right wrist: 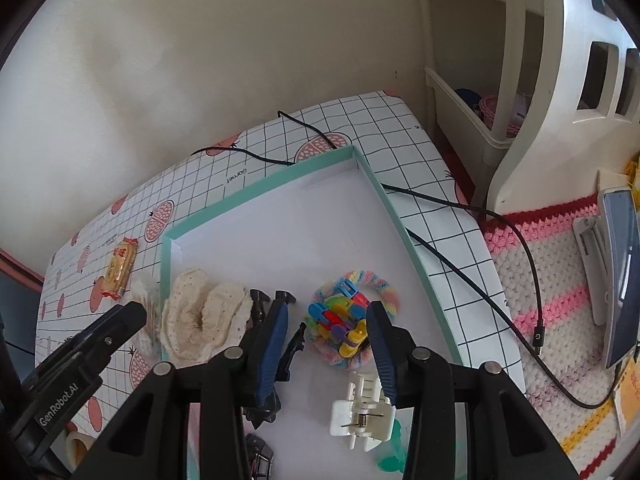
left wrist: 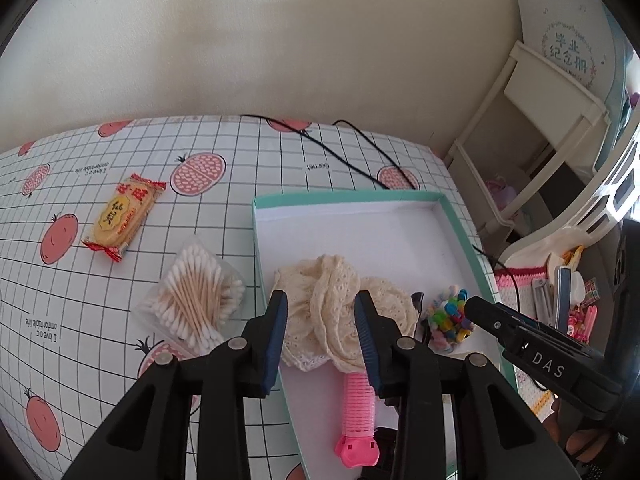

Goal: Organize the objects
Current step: 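Open both tools and move them back from the tray toward the table, then reach the left tool to the yellow cracker packet while the right tool reaches the cotton-swab bag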

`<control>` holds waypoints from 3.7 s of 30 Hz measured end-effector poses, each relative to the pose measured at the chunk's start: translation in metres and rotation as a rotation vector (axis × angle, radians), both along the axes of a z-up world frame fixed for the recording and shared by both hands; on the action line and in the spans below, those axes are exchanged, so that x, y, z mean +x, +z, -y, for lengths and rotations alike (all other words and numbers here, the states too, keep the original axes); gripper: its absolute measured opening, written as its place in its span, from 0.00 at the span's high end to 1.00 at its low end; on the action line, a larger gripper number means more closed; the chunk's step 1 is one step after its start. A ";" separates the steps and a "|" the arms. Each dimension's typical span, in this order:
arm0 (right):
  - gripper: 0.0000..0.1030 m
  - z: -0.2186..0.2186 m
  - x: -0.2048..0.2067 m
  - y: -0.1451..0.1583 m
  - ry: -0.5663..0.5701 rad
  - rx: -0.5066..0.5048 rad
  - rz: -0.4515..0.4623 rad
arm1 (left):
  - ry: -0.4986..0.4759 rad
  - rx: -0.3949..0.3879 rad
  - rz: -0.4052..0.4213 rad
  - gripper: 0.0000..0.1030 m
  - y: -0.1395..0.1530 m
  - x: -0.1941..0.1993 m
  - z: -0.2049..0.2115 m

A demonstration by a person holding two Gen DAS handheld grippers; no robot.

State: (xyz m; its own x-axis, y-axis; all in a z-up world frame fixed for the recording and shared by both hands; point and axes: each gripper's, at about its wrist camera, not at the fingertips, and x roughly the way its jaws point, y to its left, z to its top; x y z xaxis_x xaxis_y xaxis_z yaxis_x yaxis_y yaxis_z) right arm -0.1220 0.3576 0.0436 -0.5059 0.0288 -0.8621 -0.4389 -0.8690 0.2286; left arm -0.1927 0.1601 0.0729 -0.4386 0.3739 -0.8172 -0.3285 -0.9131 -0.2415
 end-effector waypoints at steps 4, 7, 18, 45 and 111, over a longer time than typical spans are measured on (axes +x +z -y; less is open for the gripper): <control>0.57 0.004 -0.002 0.002 0.010 0.011 -0.002 | 0.023 -0.005 -0.019 0.63 0.004 -0.002 0.005; 0.57 0.007 -0.003 -0.001 0.018 0.021 0.008 | 0.047 -0.025 -0.030 0.53 0.003 -0.004 0.009; 0.22 0.010 -0.005 -0.008 0.030 0.043 0.004 | 0.146 -0.076 -0.057 0.13 -0.006 -0.012 0.029; 0.00 0.019 -0.008 -0.009 0.041 0.064 -0.008 | 0.215 -0.075 -0.075 0.00 -0.003 -0.022 0.053; 0.21 0.211 -0.120 -0.068 0.285 0.043 0.066 | 0.196 -0.046 -0.064 0.00 -0.018 -0.101 0.180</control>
